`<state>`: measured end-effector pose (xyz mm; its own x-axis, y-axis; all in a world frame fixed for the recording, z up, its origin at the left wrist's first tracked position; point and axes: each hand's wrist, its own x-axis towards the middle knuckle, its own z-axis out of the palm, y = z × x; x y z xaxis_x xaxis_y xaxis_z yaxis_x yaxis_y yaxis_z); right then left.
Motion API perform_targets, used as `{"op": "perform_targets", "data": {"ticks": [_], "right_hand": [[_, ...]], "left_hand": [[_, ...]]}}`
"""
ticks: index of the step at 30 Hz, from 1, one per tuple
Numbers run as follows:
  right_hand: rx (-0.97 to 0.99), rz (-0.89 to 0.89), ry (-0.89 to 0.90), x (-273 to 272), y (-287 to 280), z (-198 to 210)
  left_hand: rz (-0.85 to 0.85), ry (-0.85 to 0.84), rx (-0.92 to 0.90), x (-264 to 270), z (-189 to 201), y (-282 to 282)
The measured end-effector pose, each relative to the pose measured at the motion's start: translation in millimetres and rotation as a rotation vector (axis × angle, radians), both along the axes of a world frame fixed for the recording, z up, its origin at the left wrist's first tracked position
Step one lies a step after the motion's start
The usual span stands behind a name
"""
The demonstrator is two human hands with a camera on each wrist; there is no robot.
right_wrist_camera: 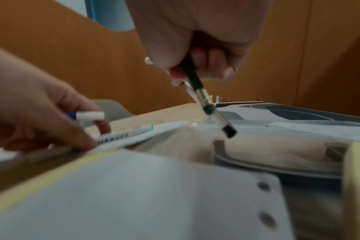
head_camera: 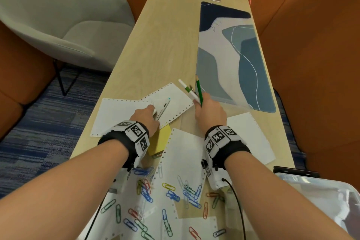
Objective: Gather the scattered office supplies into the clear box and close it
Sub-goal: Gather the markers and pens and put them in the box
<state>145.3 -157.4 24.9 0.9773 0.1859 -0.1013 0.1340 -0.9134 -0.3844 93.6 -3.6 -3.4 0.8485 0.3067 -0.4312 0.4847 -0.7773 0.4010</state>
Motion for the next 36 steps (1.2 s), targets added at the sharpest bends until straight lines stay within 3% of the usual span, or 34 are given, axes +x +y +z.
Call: {"op": "perform_targets", "data": {"ticks": [4, 8, 16, 22, 25, 30, 36], "right_hand": [[0.22, -0.117, -0.002, 4.8, 1.0, 5.1], [0.505, -0.161, 0.114, 5.2, -2.5, 3.8], [1.138, -0.362, 0.402, -6.9, -11.4, 31.7], [1.238, -0.274, 0.514, -37.5, -33.4, 77.4], [1.293, -0.198, 0.539, -56.6, -44.7, 99.9], [1.3, -0.059, 0.613, -87.1, -64.1, 128.5], [1.288, 0.067, 0.648, -115.3, -89.8, 147.7]], "left_hand": [[-0.049, 0.053, -0.017, -1.9, -1.9, -5.0], [-0.017, 0.051, -0.158, -3.9, 2.9, -8.5], [0.06, -0.153, -0.574, -14.7, 75.9, -7.2], [0.167, -0.419, -0.698, -41.5, 138.3, -2.5], [0.169, -0.427, -0.792, -54.4, 167.1, -7.9], [0.029, -0.343, -0.856, -71.0, 197.4, -42.4], [-0.019, -0.458, -0.872, -77.7, 208.4, -104.4]]}}
